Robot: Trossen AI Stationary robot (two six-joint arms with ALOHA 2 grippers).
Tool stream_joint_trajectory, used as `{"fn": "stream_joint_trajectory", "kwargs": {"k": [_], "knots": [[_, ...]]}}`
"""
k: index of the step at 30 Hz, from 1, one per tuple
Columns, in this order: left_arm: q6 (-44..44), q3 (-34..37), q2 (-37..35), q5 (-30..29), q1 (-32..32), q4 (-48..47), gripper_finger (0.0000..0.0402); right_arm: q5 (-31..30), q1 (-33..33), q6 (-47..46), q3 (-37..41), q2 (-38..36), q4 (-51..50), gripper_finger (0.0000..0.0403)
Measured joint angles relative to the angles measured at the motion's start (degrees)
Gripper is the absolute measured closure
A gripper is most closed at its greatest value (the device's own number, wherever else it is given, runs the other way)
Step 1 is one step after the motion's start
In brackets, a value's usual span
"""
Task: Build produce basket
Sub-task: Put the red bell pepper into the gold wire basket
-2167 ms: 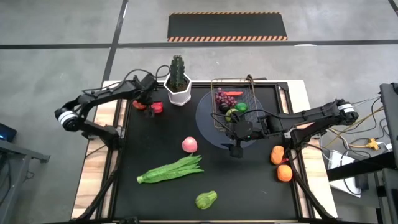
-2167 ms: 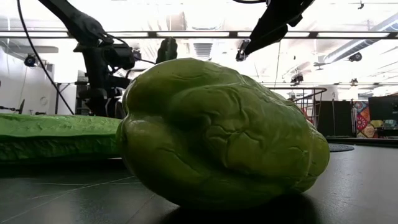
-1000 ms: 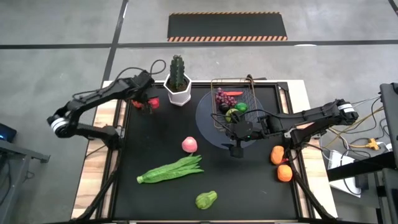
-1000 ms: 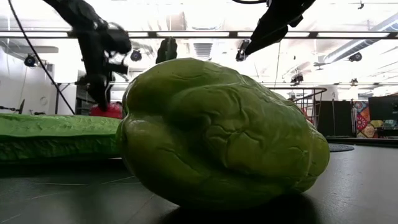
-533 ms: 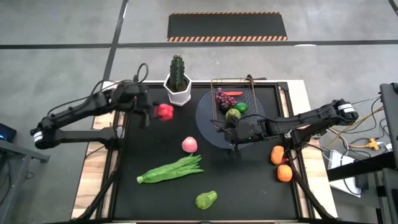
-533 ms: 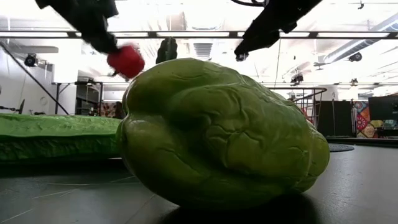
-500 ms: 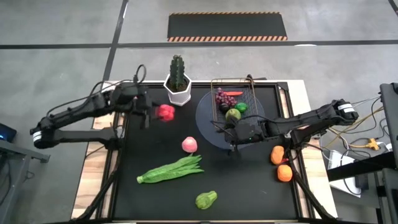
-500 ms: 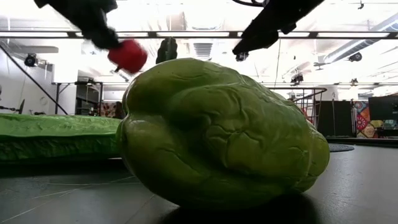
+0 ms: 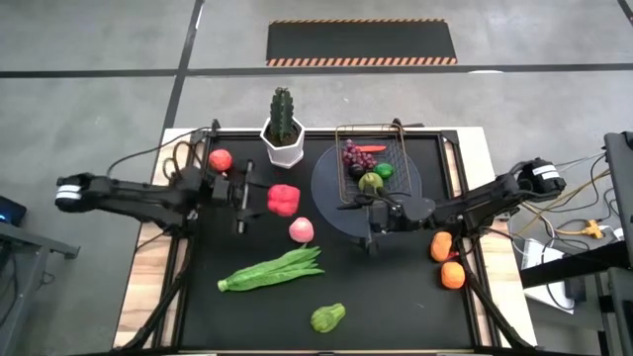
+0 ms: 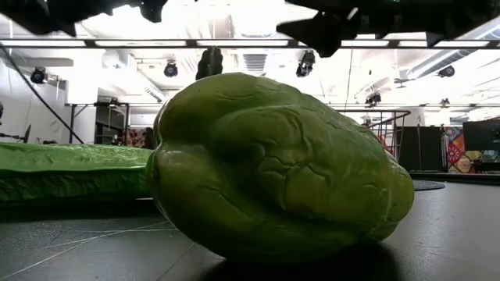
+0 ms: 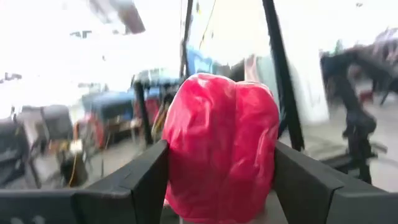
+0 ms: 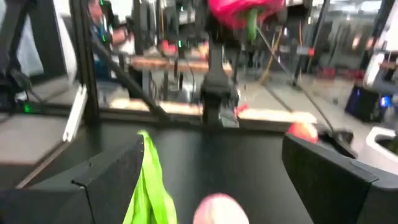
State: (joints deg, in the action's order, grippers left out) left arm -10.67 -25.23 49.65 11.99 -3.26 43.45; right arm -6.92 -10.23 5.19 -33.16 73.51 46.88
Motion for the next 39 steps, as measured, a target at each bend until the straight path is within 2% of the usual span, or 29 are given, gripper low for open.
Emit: {"fn": "stream_joint_trajectory", "kwargs": {"k": [6, 10, 15, 21, 23, 33, 39], "knots": [[1.30, 4.59, 16.22, 0.02, 3.21, 32.35, 0.0172, -0.39, -0.93, 3.06, 1.50, 2.96, 8.33, 0.0039], [1.41, 3.55, 27.00, 0.00, 4.10, 45.58, 0.0170, -0.63, -0.91, 6.44, -0.05, 6.84, 14.25, 0.0039], [3.49, -1.75, 35.23, 0.00, 4.68, 46.51, 0.0169, -6.95, -0.90, 10.27, -3.49, 9.95, 16.27, 0.0039], [4.52, -7.49, 40.96, 0.53, 5.89, 46.57, 0.0169, -7.21, -0.90, 13.79, -5.88, 11.67, 15.89, 0.0041], [4.52, -8.64, 41.76, 1.56, 6.11, 46.40, 0.0169, -7.15, -0.89, 13.92, -6.03, 11.63, 15.65, 0.0052], [4.34, -8.21, 42.14, 1.25, 6.00, 45.92, 0.0169, -6.14, -0.88, 13.92, -5.91, 10.60, 15.44, 0.0198], [4.19, -7.99, 42.14, 1.03, 5.87, 45.50, 0.0169, -6.03, -0.88, 13.85, -6.01, 10.62, 15.41, 0.0262]]}}
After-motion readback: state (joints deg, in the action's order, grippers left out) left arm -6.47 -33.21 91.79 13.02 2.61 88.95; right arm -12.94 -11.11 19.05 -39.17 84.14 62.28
